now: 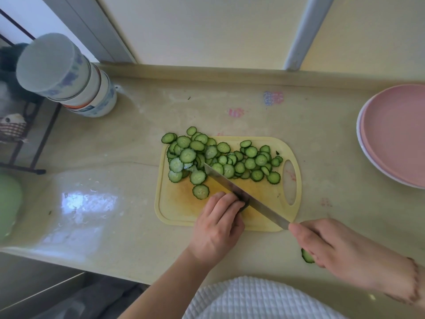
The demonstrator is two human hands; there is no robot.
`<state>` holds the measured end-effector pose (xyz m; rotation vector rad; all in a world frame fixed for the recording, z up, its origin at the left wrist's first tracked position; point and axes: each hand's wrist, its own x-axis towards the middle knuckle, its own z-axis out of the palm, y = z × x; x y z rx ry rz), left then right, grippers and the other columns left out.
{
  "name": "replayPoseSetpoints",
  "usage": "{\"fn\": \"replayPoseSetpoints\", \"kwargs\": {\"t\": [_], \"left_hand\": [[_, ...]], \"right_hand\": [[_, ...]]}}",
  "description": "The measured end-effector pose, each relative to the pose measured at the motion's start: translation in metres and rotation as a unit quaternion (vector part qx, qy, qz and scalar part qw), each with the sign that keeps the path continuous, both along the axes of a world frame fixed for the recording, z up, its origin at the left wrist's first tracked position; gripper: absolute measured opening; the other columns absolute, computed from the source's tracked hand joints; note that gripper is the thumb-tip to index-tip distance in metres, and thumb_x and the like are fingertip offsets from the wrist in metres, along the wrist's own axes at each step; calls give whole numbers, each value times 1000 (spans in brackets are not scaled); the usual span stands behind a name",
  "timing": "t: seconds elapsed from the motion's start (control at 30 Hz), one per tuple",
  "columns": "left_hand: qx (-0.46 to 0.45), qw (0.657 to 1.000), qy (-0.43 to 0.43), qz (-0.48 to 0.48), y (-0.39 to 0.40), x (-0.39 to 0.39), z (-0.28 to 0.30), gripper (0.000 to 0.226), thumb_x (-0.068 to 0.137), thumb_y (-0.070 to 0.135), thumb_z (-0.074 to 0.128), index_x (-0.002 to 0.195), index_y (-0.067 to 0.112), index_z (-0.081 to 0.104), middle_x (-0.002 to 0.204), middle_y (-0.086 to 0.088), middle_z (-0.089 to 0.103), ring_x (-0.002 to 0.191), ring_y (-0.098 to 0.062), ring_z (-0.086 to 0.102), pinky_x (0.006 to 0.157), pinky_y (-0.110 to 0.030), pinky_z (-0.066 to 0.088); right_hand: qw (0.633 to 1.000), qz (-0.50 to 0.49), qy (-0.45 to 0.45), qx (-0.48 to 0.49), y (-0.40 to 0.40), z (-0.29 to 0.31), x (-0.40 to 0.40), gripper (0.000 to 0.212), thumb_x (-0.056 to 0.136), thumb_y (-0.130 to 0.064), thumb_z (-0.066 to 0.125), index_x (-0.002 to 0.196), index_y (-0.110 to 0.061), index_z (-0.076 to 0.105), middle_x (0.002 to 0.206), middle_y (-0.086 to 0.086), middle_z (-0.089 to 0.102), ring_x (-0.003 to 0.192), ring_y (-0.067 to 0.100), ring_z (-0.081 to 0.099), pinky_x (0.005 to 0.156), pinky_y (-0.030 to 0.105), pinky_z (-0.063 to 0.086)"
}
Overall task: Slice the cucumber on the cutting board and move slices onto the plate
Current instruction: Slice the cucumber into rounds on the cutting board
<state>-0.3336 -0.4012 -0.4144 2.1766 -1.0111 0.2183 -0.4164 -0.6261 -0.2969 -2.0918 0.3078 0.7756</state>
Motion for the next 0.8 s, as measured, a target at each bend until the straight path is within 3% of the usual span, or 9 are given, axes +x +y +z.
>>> {"fn": "replayPoseSetpoints", "kwargs": {"t": [0.17, 0.37, 0.8], "left_hand": [[-4, 1000, 2, 3, 0, 0, -1, 23, 84, -5, 70, 106, -1, 69, 111, -13, 65, 100, -35, 62, 90, -41, 54], [3, 1000, 7, 3, -1, 0, 3, 21, 84, -6, 68, 105, -4, 72, 109, -15, 66, 101, -35, 62, 92, -40, 54], [-7, 1000, 18, 13, -1, 0, 6, 18, 80, -8, 74, 98, -5, 73, 104, -16, 67, 97, -33, 62, 94, -34, 52]], "right_hand": [[1000, 12, 22, -10, 10, -5, 9, 64, 84, -69, 25, 66, -8, 32, 56, -3, 28, 50, 9, 27, 51, 25, 28], [999, 17, 11, -35, 20, -24, 13, 63, 82, -72, 19, 63, -15, 40, 56, 0, 42, 49, 9, 37, 52, 26, 35], [999, -28, 8, 23, 4, 3, -3, 72, 80, -81, 29, 67, -10, 31, 56, -6, 27, 52, 14, 26, 50, 31, 26]]}}
